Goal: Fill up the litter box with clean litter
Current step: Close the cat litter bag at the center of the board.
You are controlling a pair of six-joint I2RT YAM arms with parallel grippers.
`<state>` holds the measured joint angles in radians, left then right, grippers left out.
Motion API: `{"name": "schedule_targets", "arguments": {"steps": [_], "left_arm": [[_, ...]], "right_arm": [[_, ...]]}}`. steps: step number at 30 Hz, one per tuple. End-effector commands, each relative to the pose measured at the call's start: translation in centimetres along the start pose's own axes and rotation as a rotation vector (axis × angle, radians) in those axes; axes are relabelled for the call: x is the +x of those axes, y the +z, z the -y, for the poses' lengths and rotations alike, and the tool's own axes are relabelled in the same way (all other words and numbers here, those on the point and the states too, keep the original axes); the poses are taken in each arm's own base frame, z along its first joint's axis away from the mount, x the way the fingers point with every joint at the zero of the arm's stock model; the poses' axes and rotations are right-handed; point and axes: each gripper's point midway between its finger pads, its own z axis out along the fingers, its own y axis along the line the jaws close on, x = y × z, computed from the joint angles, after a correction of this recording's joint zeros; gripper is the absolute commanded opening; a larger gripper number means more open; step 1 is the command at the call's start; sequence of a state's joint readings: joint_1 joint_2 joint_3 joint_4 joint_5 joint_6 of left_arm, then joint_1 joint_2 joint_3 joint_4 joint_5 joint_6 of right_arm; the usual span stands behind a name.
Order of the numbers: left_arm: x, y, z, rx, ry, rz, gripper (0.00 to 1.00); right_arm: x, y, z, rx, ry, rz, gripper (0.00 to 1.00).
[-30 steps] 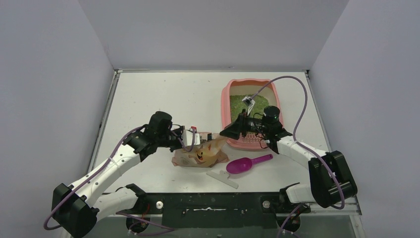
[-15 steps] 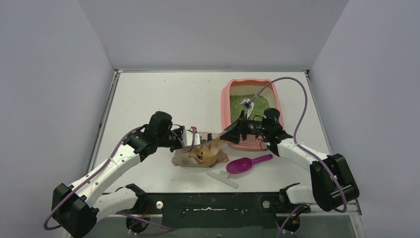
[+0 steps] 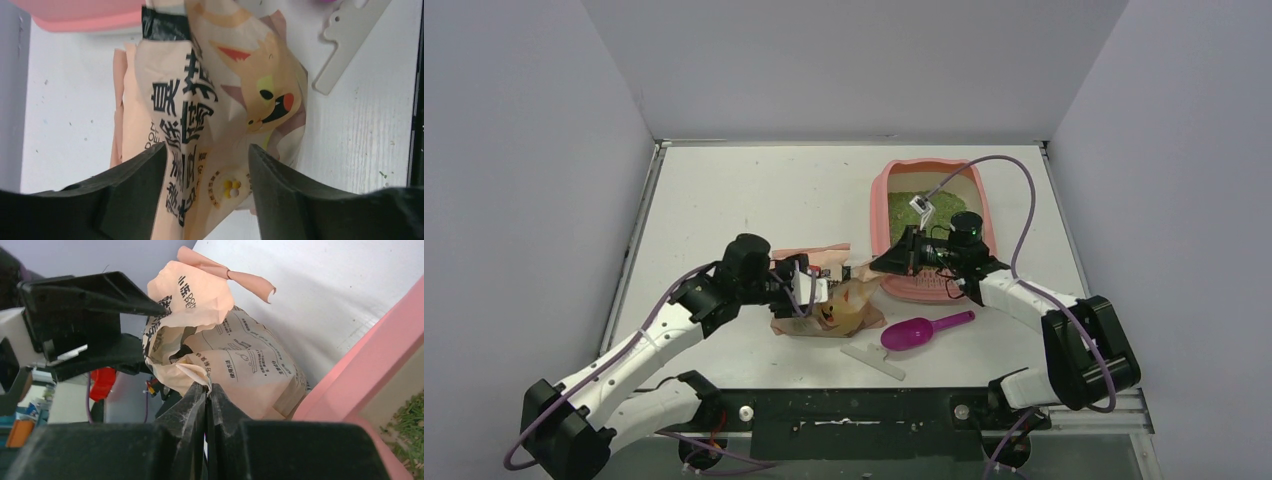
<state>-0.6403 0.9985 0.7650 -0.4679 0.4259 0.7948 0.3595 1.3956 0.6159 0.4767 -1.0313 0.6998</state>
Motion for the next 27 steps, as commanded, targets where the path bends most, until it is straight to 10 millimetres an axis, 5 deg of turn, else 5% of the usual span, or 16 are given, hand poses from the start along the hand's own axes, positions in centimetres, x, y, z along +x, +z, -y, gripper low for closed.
{"name": "schedule_targets", "arguments": {"steps": [1, 7, 14, 19, 23, 27], "left_arm": [[-5.3, -0.3, -2.2, -0.112, 0.129, 0.173, 0.65], [-8.5, 1.0, -2.3, -0.149, 0.324, 0.165, 0.73], [-9.0, 5.5, -2.0, -0.090, 0.411, 0.057, 0.71], [-8.7, 6.8, -3.4, -0.132, 0.413, -0.009, 0.65], [-8.7, 6.9, -3.8, -0.158, 0.399, -0.008, 0.63], [-8.6, 6.8, -3.8, -0.176, 0.388, 0.006, 0.63]], "right_arm": [[-1.7, 0.3, -0.6, 0.044, 0.084, 0.010, 0.00], [-0.9, -0.3, 0.8, 0.169, 0.242, -0.011, 0.00], [-1.7, -0.5, -0.3, 0.114, 0.329, 0.054, 0.00], [-2.3, -0.9, -1.9, 0.052, 0.305, 0.058, 0.01], [-2.1, -0.9, -3.2, -0.012, 0.252, 0.041, 0.35], [-1.9, -0.1, -4.1, -0.082, 0.240, 0.018, 0.54]]}}
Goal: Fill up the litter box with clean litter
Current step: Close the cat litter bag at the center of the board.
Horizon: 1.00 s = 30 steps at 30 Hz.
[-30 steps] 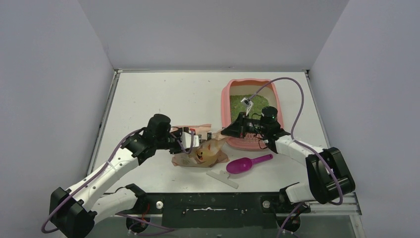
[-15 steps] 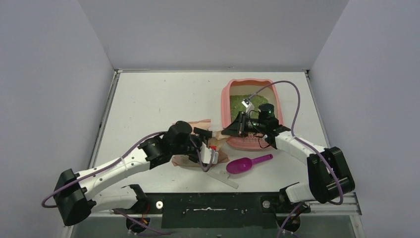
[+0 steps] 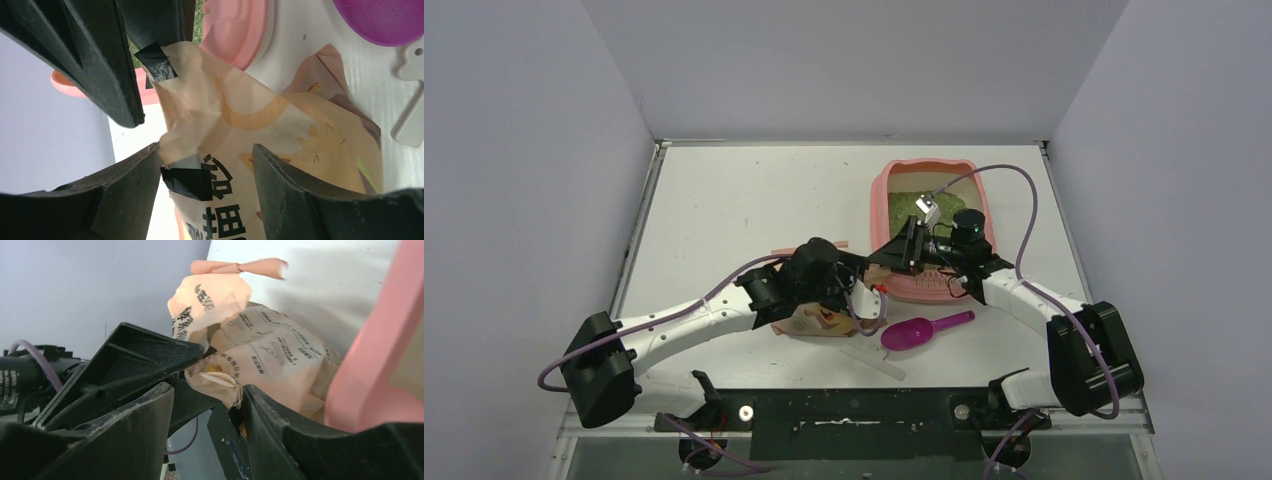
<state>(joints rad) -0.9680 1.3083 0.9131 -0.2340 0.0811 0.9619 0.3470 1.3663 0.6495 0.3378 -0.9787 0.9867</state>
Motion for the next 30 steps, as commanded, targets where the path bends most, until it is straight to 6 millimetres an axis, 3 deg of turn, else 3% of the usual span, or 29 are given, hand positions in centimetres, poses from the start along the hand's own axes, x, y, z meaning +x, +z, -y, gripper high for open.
{"name": "schedule_targets", "arguments": {"steps": [1, 4, 8, 12, 18, 22, 24, 26, 30], "left_arm": [[-1.4, -0.7, -2.9, -0.118, -0.001, 0.040, 0.63], [-1.2, -0.8, -2.7, -0.123, -0.019, 0.043, 0.63], [-0.9, -1.4, -2.7, -0.161, -0.062, 0.059, 0.63], [-0.9, -2.8, -2.9, -0.192, -0.112, 0.093, 0.65], [-1.5, -5.7, -3.5, -0.234, -0.200, 0.148, 0.68], [-1.7, -8.4, -4.0, -0.268, -0.319, 0.196, 0.69], [-1.6, -9.6, -4.0, -0.293, -0.388, 0.201, 0.69], [-1.4, -10.7, -3.9, -0.316, -0.456, 0.201, 0.70], [-0.9, -12.3, -2.9, -0.358, -0.633, 0.227, 0.70]], "right_arm": [[0.3, 0.3, -4.0, -0.179, -0.108, -0.031, 0.54], [0.4, 1.3, -4.8, -0.247, -0.116, -0.051, 0.55], [0.3, 1.9, -4.2, -0.267, -0.104, -0.062, 0.51], [0.0, 1.4, -3.3, -0.227, -0.152, -0.056, 0.61], [0.0, -0.2, -1.6, -0.069, -0.489, -0.085, 0.73], [1.0, -1.0, -2.2, -0.147, -0.755, -0.128, 0.81], [0.8, -0.5, -1.8, -0.150, -0.823, -0.122, 0.88], [1.2, -0.3, -1.4, -0.188, -0.892, -0.194, 0.89], [2.0, -0.7, 0.6, -0.132, -0.814, -0.407, 0.90]]}}
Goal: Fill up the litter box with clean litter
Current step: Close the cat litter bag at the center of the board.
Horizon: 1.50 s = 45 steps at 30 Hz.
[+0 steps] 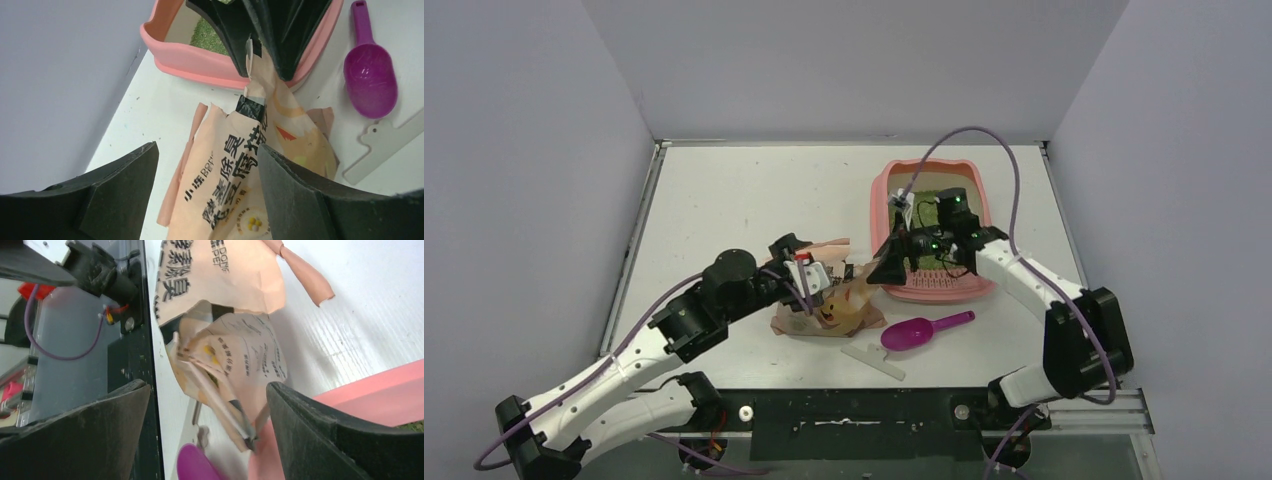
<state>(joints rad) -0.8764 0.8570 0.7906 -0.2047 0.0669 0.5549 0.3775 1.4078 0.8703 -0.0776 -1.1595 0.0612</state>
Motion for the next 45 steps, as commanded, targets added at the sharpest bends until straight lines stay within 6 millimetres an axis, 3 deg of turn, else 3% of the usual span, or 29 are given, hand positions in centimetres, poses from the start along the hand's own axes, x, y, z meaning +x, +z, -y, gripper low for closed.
{"name": "schedule_targets", "arguments": {"steps": [1, 4, 12, 15, 23, 24, 27, 28, 30, 32, 33, 35, 40, 45], "left_arm": [[0.4, -2.0, 0.4, -0.064, -0.257, 0.013, 0.71], [0.9, -2.9, 1.0, -0.079, -0.329, 0.036, 0.72], [1.4, -4.2, 1.6, -0.077, -0.371, 0.025, 0.73], [1.6, -4.0, 1.9, -0.063, -0.366, 0.013, 0.73], [1.5, -3.3, 2.0, -0.039, -0.354, -0.001, 0.73], [1.5, -3.3, 2.0, -0.039, -0.351, -0.001, 0.73], [1.4, -3.3, 1.9, -0.042, -0.344, -0.001, 0.73], [1.4, -3.4, 1.9, -0.043, -0.342, -0.001, 0.73], [1.4, -3.4, 1.8, -0.047, -0.338, -0.001, 0.73], [1.5, -3.5, 1.7, -0.052, -0.330, -0.001, 0.73], [1.5, -3.5, 1.7, -0.054, -0.326, 0.000, 0.73], [1.5, -3.6, 1.7, -0.057, -0.316, 0.003, 0.73], [1.7, -4.0, 1.1, -0.098, -0.298, 0.017, 0.73], [1.7, -4.3, 1.0, -0.132, -0.331, 0.062, 0.73]], "right_arm": [[1.4, -0.4, 0.3, -0.067, -0.069, -0.202, 0.90], [0.8, -0.1, -0.3, -0.142, -0.041, -0.257, 0.85], [0.6, -0.1, -4.6, -0.369, 0.019, -0.319, 0.76], [0.2, 0.0, -4.7, -0.405, 0.072, -0.324, 0.65], [0.0, -0.3, -4.8, -0.461, 0.106, -0.325, 0.61], [0.1, -0.4, -4.7, -0.457, 0.108, -0.325, 0.61], [-0.4, -0.7, -4.7, -0.435, 0.080, -0.308, 0.87], [-0.5, -0.7, -4.5, -0.411, 0.081, -0.316, 0.98], [-0.7, -0.4, -3.1, -0.300, 0.096, -0.340, 1.00], [-0.4, -0.4, 0.2, 0.007, 0.161, -0.394, 1.00], [0.1, -1.5, 2.3, 0.197, 0.175, -0.425, 1.00], [-0.8, -3.1, 2.0, 0.267, 0.163, -0.407, 1.00], [-3.6, -5.1, 0.7, 0.345, 0.100, -0.335, 1.00], [-7.7, -5.9, 2.1, 0.449, 0.090, -0.029, 1.00]]}}
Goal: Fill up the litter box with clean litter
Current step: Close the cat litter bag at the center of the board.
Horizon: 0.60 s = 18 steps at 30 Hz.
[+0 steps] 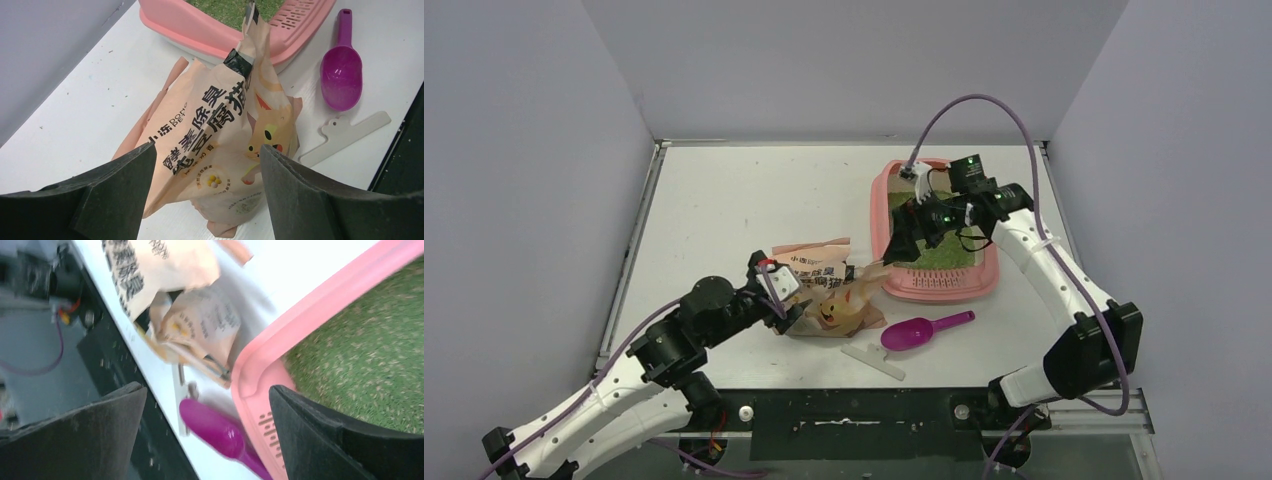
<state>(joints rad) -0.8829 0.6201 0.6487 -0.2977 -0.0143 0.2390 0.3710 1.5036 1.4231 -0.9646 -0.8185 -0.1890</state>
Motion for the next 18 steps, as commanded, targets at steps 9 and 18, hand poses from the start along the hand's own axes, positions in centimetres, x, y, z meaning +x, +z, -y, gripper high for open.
{"name": "schedule_targets", "arguments": {"steps": [9, 18], "left_arm": [[-0.7, -1.4, -1.3, -0.119, -0.113, 0.145, 0.73], [-0.2, -2.4, -1.1, -0.118, -0.115, 0.154, 0.73]], "right_arm": [[-3.1, 2.2, -2.4, -0.069, -0.160, 0.227, 0.98], [-1.5, 5.0, -3.0, -0.175, -0.340, 0.127, 1.00]]}}
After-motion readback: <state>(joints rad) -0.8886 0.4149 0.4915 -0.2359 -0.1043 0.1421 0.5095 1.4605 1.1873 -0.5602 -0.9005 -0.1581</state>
